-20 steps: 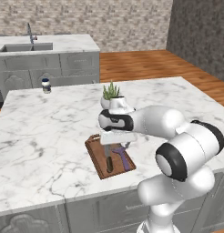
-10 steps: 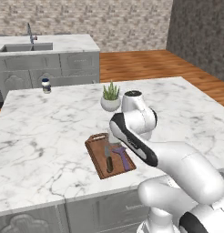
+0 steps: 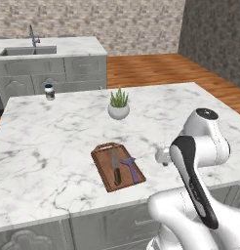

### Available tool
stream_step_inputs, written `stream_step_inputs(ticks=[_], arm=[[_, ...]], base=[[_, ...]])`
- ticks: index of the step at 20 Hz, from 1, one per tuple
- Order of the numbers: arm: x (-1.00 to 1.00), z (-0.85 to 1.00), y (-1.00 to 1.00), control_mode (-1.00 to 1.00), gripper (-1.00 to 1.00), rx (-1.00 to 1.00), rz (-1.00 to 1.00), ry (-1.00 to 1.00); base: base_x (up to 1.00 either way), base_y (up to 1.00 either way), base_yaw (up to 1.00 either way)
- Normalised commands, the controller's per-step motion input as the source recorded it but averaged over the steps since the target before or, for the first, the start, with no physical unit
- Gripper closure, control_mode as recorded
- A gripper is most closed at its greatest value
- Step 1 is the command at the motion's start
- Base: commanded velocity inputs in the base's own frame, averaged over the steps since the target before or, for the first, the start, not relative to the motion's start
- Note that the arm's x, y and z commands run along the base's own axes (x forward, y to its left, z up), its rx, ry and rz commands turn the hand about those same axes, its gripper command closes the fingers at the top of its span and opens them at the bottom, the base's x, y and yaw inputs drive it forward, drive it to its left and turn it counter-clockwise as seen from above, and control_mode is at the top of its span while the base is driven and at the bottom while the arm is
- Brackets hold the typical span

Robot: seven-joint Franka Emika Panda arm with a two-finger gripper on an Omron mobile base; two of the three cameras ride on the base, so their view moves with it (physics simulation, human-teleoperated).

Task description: Open the drawer on the right and place the cutting tools on the cutting board.

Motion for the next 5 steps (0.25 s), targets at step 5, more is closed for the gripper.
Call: stream_step_inputs(ticks=[5], arm=[[-1.0,0.78,-0.46,-1.0,-1.0,0.06,0.0,-0.71]], base=[[0.0,0.0,0.0]])
